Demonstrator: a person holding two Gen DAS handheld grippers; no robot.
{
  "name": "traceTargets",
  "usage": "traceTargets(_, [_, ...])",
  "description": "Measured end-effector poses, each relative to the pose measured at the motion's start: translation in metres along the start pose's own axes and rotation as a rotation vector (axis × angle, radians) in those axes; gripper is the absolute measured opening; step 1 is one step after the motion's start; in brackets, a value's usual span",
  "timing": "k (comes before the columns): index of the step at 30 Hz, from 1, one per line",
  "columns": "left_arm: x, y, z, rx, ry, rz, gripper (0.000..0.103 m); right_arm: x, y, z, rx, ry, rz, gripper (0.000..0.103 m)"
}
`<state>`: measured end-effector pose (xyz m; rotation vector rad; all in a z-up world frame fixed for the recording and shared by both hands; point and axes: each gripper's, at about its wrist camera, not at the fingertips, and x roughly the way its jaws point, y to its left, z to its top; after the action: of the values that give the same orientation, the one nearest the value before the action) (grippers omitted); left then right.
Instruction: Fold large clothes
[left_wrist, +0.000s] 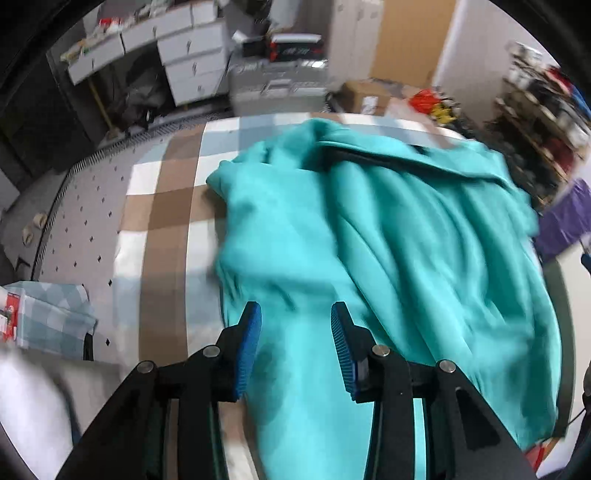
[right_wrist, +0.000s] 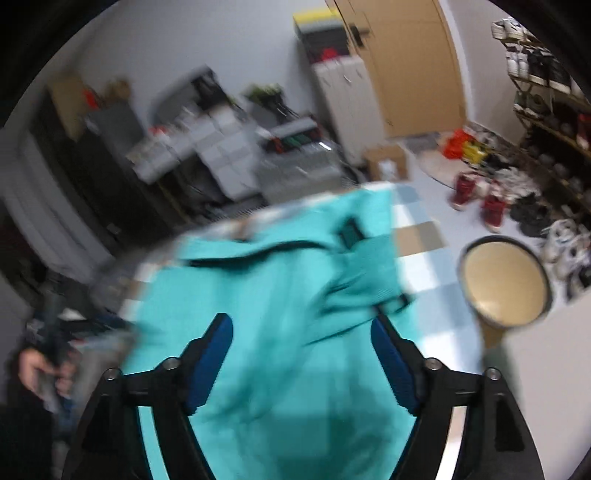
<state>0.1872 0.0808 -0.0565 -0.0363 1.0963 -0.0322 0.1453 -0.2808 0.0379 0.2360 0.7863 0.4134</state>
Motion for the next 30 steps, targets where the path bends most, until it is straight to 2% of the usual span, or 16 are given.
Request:
traceTargets(1, [-0.012, -0.006, -0.008, 0.016, -0.026, 0.005, 0.036, -0.018, 0.013, -0.011, -0.001, -0.023, 0.039, 0.081])
traceTargets(3, [-0.041, -0.016, -0.039, 0.037, -0.081, -0.005, 0.056, -0.055, 0.044, -0.036, -0.027, -0.068, 0.104, 0.088])
traceTargets(4, [-0.056, -0.019, -0.058, 0.044, -0.112, 0.0, 0.059, -0.074, 0.059, -0.051, -0.041, -0.107, 0.119, 0.093])
traceTargets(6, [-0.073, -0.02, -0.081, 0.039, -0.148, 0.024, 0.061, -0.105, 0.083, -0.077, -0.064, -0.192, 0.123, 0.097])
traceTargets(9, [-0.088, -0.018, -0.112, 0.032, -0.168, -0.016, 0.062, -0.141, 0.112, -0.12, -0.096, -0.329, 0.141, 0.103])
traceTargets(11, [-0.092, -0.017, -0.133, 0.019, -0.182, -0.001, 0.062, -0.149, 0.122, -0.146, -0.112, -0.344, 0.165, 0.103])
traceTargets(13, [-0.096, -0.013, -0.153, 0.008, -0.196, -0.015, 0.062, -0.133, 0.121, -0.157, -0.101, -0.262, 0.166, 0.103])
traceTargets(16, [-0.104, -0.014, -0.173, 0.003, -0.222, 0.008, 0.064, -0.083, 0.118, -0.172, -0.093, -0.025, 0.001, 0.103])
traceTargets(17, [-0.101, -0.015, -0.18, 0.001, -0.227, 0.021, 0.07, -0.067, 0.114, -0.175, -0.081, 0.044, -0.054, 0.101])
traceTargets(20, [-0.103, -0.024, -0.191, -0.002, -0.222, -0.002, 0.075, -0.048, 0.089, -0.185, 0.047, 0.076, -0.124, 0.101])
traceTargets(22, [-0.101, -0.026, -0.197, -0.001, -0.211, -0.02, 0.075, -0.03, 0.073, -0.186, 0.131, 0.166, -0.197, 0.101])
traceTargets(23, [-0.096, -0.027, -0.195, 0.001, -0.203, -0.022, 0.075, -0.023, 0.067, -0.187, 0.16, 0.203, -0.202, 0.101])
traceTargets(25, [-0.098, -0.031, -0.199, 0.004, -0.2, -0.027, 0.075, 0.007, 0.053, -0.197, 0.232, 0.377, -0.171, 0.103])
traceTargets(26, [-0.096, -0.032, -0.195, 0.007, -0.203, -0.038, 0.075, 0.004, 0.059, -0.194, 0.184, 0.347, -0.179, 0.103])
traceTargets(28, [-0.1, -0.033, -0.202, 0.02, -0.21, -0.042, 0.075, 0.01, 0.063, -0.195, 0.161, 0.41, -0.149, 0.098])
traceTargets(30, [-0.1, -0.035, -0.206, 0.036, -0.223, -0.027, 0.075, -0.005, 0.061, -0.189, 0.143, 0.352, -0.073, 0.092])
